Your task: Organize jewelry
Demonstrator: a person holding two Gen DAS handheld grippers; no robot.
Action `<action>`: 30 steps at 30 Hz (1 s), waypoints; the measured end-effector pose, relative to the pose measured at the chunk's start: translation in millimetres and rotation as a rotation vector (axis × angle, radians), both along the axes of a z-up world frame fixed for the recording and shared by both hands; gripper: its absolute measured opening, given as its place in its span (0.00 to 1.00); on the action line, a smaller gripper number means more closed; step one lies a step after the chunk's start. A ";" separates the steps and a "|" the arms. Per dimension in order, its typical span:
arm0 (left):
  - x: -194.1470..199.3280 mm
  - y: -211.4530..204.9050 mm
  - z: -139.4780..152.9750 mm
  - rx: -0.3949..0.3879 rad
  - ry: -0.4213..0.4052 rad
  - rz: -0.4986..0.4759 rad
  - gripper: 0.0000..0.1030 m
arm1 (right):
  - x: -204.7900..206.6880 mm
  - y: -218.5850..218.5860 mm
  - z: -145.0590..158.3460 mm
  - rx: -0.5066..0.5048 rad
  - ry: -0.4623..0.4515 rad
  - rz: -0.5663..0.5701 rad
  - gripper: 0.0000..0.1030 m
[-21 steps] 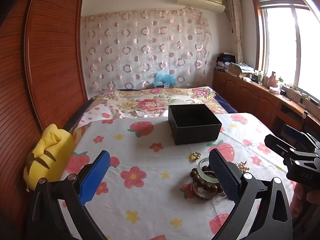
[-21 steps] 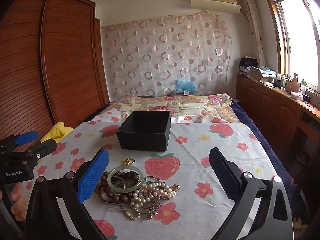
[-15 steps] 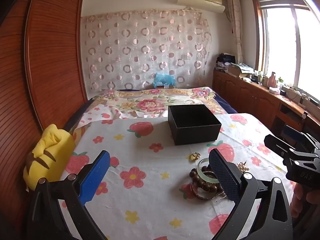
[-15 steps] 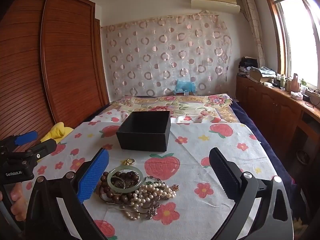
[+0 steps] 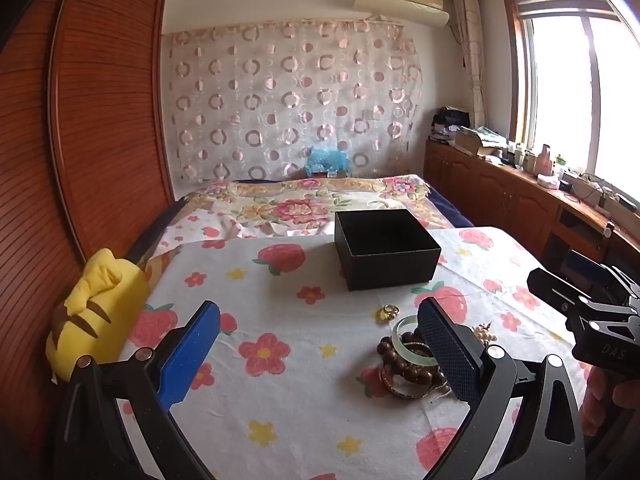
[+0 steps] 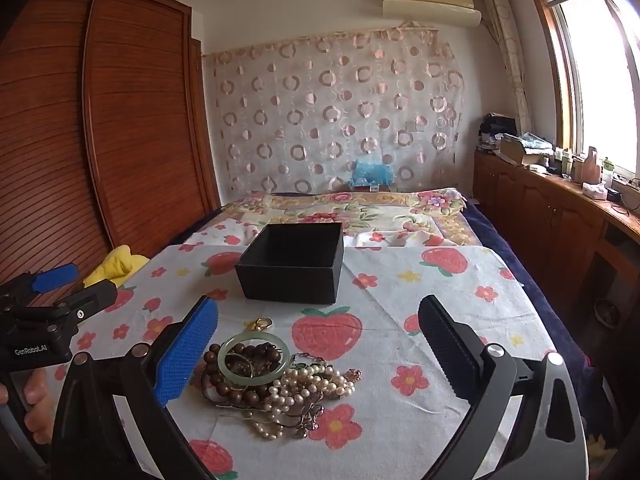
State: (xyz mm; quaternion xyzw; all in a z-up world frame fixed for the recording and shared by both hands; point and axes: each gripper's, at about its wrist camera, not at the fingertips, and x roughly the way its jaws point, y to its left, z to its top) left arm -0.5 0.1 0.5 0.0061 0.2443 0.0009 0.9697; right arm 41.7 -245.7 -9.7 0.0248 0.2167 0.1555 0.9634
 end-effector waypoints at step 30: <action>-4.7 -8.2 1.6 0.005 -0.015 0.000 0.93 | -2.1 1.7 -0.8 0.001 0.005 0.005 0.98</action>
